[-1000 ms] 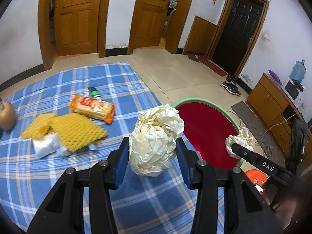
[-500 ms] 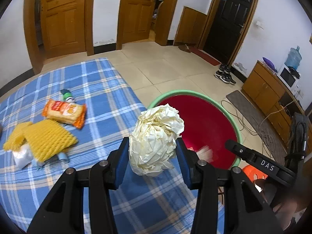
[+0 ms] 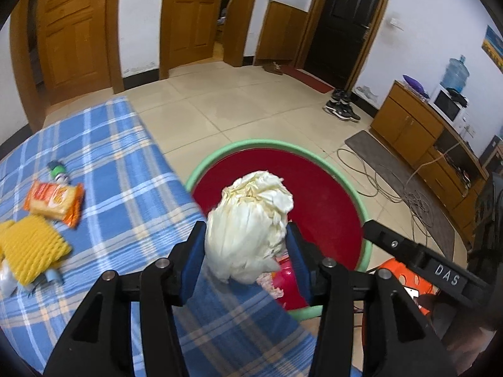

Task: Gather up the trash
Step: 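Open both tools to drop the crumpled papers into the red bucket, then move both open tools back over the yellow foam nets on the table, then grasp the long yellow foam net with the left tool while the right tool grasps the flat yellow foam net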

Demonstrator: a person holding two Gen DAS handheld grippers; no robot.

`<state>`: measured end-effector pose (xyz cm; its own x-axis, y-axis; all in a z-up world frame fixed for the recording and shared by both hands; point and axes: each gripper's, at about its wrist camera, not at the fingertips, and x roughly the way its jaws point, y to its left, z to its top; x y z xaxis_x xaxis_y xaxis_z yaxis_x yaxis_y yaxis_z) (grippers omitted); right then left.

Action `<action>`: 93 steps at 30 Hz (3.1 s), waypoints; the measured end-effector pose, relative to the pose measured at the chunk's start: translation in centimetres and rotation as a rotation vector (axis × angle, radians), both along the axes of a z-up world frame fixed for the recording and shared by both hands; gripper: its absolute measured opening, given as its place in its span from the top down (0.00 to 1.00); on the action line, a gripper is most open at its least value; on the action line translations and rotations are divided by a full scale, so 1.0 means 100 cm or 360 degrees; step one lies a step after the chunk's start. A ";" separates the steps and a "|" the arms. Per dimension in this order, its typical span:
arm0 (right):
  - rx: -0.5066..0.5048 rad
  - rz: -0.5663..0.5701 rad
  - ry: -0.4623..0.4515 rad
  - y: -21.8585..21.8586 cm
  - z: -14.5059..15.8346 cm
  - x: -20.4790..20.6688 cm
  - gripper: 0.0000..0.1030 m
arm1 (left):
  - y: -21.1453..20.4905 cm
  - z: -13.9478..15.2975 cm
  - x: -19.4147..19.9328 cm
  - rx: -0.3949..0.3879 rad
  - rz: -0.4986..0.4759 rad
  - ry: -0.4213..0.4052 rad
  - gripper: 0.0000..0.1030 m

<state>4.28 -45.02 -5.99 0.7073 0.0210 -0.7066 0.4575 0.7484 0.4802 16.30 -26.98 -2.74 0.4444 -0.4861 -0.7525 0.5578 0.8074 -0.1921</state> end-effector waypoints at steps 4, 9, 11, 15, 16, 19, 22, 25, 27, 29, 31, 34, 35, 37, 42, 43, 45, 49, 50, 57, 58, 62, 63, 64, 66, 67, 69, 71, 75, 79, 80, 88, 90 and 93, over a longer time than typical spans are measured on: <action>0.0008 -0.0001 -0.0011 0.000 0.003 -0.002 0.48 | -0.007 0.005 -0.004 -0.0003 -0.0012 -0.0027 0.34; -0.0002 0.0015 -0.0035 0.004 0.009 -0.004 0.48 | -0.002 0.007 -0.007 0.0006 0.0005 -0.0028 0.34; -0.0007 0.0020 -0.0044 0.006 0.012 -0.005 0.48 | 0.004 0.008 -0.007 0.0005 0.0027 -0.0026 0.34; -0.0013 0.0037 -0.0061 0.011 0.018 -0.009 0.48 | 0.020 0.013 -0.007 -0.0008 0.0083 -0.0037 0.34; -0.0010 0.0042 -0.0064 0.013 0.019 -0.009 0.48 | 0.025 0.015 -0.007 -0.0009 0.0100 -0.0044 0.34; -0.0003 0.0063 -0.0071 0.019 0.022 -0.009 0.48 | 0.040 0.020 -0.008 -0.0003 0.0145 -0.0067 0.34; -0.0007 0.0084 -0.0075 0.026 0.025 -0.009 0.48 | 0.055 0.023 -0.006 0.0000 0.0194 -0.0080 0.34; -0.0012 0.0106 -0.0084 0.035 0.029 -0.007 0.48 | 0.074 0.025 -0.004 0.0005 0.0254 -0.0087 0.34; -0.0015 0.0122 -0.0086 0.041 0.031 -0.006 0.48 | 0.088 0.026 -0.002 0.0011 0.0299 -0.0094 0.34; -0.0019 0.0137 -0.0086 0.046 0.033 -0.004 0.48 | 0.102 0.027 0.000 0.0008 0.0342 -0.0100 0.34; -0.0026 0.0158 -0.0086 0.054 0.035 -0.002 0.47 | 0.115 0.028 0.004 0.0010 0.0379 -0.0109 0.34; -0.0042 0.0186 -0.0083 0.064 0.038 0.001 0.47 | 0.137 0.031 0.010 0.0017 0.0457 -0.0126 0.34; -0.0044 0.0192 -0.0083 0.066 0.038 0.001 0.47 | 0.146 0.032 0.013 0.0019 0.0484 -0.0131 0.34; -0.0055 0.0210 -0.0081 0.072 0.040 0.004 0.47 | 0.161 0.034 0.020 0.0030 0.0536 -0.0145 0.34; -0.0091 0.0249 -0.0080 0.086 0.046 0.010 0.47 | 0.199 0.036 0.038 0.0055 0.0657 -0.0161 0.34; -0.0096 0.0257 -0.0079 0.088 0.046 0.012 0.47 | 0.206 0.035 0.042 0.0064 0.0678 -0.0160 0.34; -0.0111 0.0281 -0.0078 0.096 0.048 0.017 0.47 | 0.221 0.033 0.052 0.0086 0.0733 -0.0155 0.34; -0.0142 0.0323 -0.0075 0.110 0.052 0.026 0.47 | 0.246 0.022 0.069 0.0127 0.0803 -0.0112 0.34; -0.0148 0.0331 -0.0074 0.112 0.053 0.028 0.47 | 0.250 0.020 0.072 0.0136 0.0812 -0.0099 0.34; -0.0197 0.0420 -0.0064 0.139 0.058 0.050 0.47 | 0.278 -0.012 0.091 0.0144 0.0887 0.0048 0.34; -0.0210 0.0429 -0.0059 0.143 0.058 0.054 0.47 | 0.281 -0.017 0.091 0.0127 0.0886 0.0074 0.34; -0.0219 0.0466 -0.0033 0.157 0.053 0.067 0.45 | 0.286 -0.033 0.092 0.0085 0.0891 0.0141 0.34; -0.0208 0.0480 -0.0023 0.162 0.051 0.072 0.45 | 0.288 -0.036 0.091 0.0068 0.0892 0.0154 0.34; -0.0200 0.0485 -0.0018 0.165 0.049 0.075 0.45 | 0.289 -0.038 0.091 0.0049 0.0894 0.0161 0.34; -0.0192 0.0490 -0.0007 0.171 0.046 0.081 0.45 | 0.291 -0.041 0.090 -0.0003 0.0877 0.0164 0.34; -0.0191 0.0504 0.0002 0.177 0.044 0.085 0.45 | 0.292 -0.043 0.089 -0.0029 0.0869 0.0167 0.38; -0.0196 0.0529 0.0014 0.185 0.042 0.091 0.45 | 0.294 -0.045 0.088 -0.0057 0.0868 0.0169 0.45; -0.0202 0.0562 0.0025 0.194 0.040 0.097 0.45 | 0.297 -0.046 0.087 -0.0096 0.0876 0.0154 0.54; -0.0203 0.0628 0.0048 0.214 0.034 0.111 0.45 | 0.307 -0.049 0.086 -0.0235 0.0867 0.0186 0.77; -0.0196 0.0686 0.0059 0.232 0.028 0.124 0.45 | 0.310 -0.044 0.083 -0.0273 0.0877 0.0168 0.84; -0.0194 0.0701 0.0063 0.236 0.027 0.127 0.45 | 0.311 -0.042 0.081 -0.0281 0.0878 0.0152 0.85; -0.0161 0.0843 0.0111 0.272 0.010 0.154 0.45 | 0.320 -0.027 0.075 -0.0274 0.0927 0.0047 0.86; -0.0163 0.0876 0.0125 0.281 0.006 0.160 0.45 | 0.324 -0.027 0.075 -0.0289 0.0943 0.0051 0.86; -0.0190 0.0914 0.0153 0.294 -0.002 0.169 0.45 | 0.329 -0.028 0.075 -0.0305 0.0958 0.0061 0.86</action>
